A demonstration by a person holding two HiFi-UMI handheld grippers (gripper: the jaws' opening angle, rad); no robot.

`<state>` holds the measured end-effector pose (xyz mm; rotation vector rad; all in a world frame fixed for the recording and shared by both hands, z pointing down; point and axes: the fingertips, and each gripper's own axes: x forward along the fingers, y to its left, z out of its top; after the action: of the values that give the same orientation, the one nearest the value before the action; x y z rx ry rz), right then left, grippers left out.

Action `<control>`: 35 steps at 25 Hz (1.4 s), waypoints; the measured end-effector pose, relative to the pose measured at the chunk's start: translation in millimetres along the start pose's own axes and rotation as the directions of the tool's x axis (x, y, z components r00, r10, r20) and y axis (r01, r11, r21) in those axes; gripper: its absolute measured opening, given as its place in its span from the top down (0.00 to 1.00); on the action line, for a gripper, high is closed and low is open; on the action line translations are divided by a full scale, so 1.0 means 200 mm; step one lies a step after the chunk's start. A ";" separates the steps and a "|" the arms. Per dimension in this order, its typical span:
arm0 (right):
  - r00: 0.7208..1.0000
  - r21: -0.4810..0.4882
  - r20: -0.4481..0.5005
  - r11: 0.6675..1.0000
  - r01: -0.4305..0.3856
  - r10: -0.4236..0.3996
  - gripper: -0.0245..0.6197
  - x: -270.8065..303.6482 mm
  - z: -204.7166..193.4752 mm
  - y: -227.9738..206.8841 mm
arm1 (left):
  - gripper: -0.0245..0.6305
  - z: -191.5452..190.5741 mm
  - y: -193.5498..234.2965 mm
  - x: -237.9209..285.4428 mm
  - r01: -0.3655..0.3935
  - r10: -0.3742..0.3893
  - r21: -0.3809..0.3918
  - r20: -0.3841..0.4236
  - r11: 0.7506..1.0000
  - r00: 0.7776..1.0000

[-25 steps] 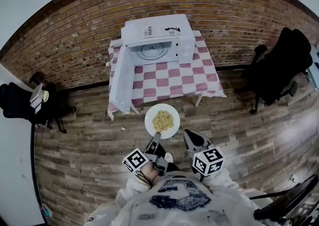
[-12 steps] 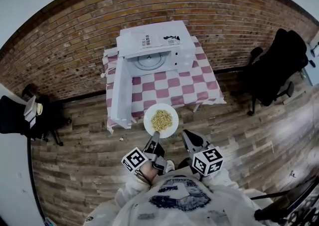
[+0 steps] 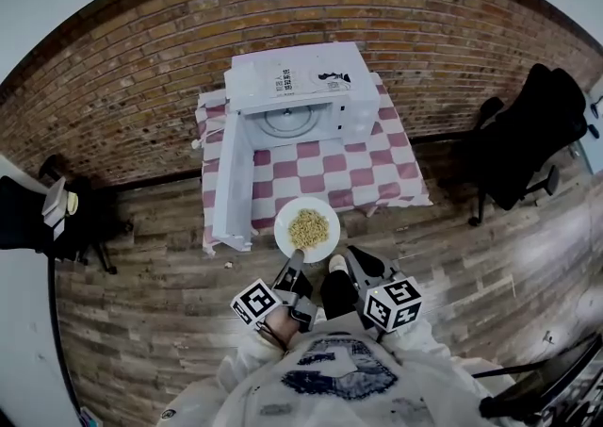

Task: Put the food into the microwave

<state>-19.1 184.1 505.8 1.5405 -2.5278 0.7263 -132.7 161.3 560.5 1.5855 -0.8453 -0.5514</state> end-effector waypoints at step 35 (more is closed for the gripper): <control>0.990 0.026 -0.042 0.991 -0.133 0.134 0.94 0.81 0.58 -0.73 | 0.94 0.46 -0.01 1.00 -0.083 0.085 -0.016 0.129 0.996 0.988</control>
<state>46.0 -53.5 506.2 1.3568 -2.6184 0.7992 -76.4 -50.3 561.2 1.5090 -1.0007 -0.6024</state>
